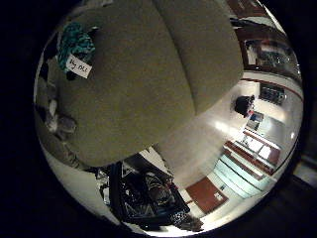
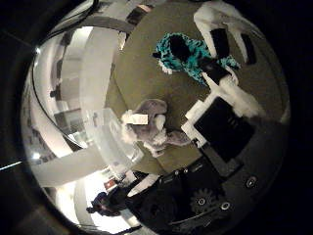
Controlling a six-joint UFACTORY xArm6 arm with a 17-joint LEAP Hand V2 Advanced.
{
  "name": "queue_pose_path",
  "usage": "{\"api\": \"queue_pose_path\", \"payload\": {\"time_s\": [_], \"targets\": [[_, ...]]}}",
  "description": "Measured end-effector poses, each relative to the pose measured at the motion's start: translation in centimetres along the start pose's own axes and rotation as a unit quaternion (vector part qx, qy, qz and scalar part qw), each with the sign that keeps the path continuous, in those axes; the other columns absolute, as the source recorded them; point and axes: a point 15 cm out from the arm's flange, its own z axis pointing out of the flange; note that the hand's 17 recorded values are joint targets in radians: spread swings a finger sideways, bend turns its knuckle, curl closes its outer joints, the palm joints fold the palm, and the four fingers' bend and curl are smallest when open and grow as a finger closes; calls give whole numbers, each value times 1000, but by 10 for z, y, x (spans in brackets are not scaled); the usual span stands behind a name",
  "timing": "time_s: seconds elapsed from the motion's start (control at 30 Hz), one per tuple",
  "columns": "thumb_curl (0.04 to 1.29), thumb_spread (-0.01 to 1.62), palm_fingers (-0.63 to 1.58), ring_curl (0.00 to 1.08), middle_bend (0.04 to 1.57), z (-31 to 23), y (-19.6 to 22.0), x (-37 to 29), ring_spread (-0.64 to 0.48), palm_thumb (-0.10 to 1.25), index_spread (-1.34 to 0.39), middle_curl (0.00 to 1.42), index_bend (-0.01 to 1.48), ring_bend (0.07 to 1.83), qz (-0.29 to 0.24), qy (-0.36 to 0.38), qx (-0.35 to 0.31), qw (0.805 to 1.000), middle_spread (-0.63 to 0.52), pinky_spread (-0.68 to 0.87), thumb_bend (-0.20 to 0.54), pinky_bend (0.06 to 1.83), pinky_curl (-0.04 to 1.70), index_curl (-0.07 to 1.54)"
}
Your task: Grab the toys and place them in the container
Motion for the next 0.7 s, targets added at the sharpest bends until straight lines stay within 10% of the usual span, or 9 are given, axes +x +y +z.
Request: {"api": "queue_pose_path", "payload": {"time_s": [0.33, 0.7], "targets": [[369, 1098, 69, 315, 230, 1, -6, -15, 157, 591, -237, 456, 173, 490, -17, 0, 3, 1000, 155, 282, -30, 859, -4, 452], [307, 1079, 88, 263, 213, 12, -18, -41, 215, 520, -217, 368, 165, 429, -36, 3, 15, 999, 219, 360, -26, 772, 0, 334]]}}
